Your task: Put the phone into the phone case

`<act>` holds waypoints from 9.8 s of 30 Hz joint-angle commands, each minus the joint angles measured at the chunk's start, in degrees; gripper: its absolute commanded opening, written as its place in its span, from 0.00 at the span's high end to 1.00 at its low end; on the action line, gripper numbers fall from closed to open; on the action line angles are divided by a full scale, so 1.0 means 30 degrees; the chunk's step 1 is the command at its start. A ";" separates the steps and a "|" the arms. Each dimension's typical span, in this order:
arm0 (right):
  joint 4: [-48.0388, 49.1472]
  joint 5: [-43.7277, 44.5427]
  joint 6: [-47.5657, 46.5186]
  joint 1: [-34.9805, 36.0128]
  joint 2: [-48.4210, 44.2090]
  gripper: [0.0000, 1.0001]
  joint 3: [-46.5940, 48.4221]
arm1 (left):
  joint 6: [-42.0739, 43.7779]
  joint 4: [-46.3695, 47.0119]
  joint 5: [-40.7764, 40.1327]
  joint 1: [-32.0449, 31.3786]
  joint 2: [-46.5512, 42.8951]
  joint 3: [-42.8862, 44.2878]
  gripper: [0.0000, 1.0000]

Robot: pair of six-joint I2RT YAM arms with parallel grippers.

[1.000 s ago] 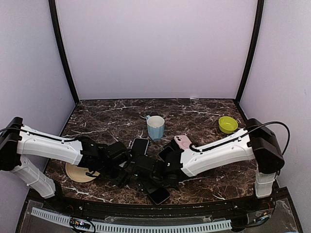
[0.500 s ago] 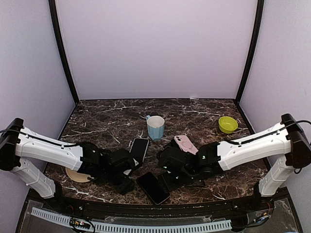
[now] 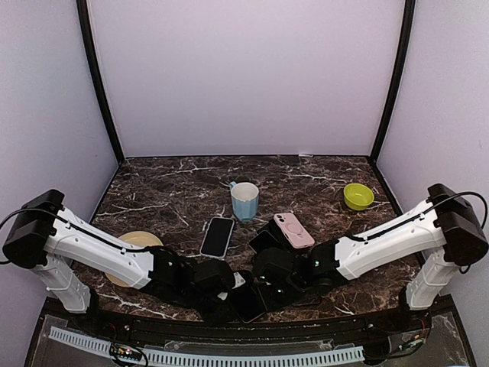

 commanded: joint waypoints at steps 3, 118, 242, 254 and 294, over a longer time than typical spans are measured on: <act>0.0851 -0.0493 0.1114 0.0888 0.1102 0.84 -0.0345 | -0.0442 0.0781 0.0454 -0.0118 0.0671 -0.0240 0.64; -0.6610 0.4056 -0.3125 0.1064 0.8547 0.57 0.8265 | -0.5359 -0.2310 -0.2192 0.3868 -0.6796 -0.1837 0.30; 0.6984 -1.0032 -0.9289 -0.1384 -1.0560 0.53 -0.3379 | -0.1871 1.8473 0.7210 0.2086 -0.9948 -0.5874 1.00; 0.9001 -1.0050 -0.8484 -0.1371 -0.9289 0.97 -0.3565 | -0.1758 1.8951 0.8117 0.2056 -0.9346 -0.5270 1.00; 0.9971 -1.0889 -0.8949 -0.3271 -0.9407 0.56 -0.1969 | -0.0353 1.5010 0.5571 0.0796 -0.8986 -0.4323 1.00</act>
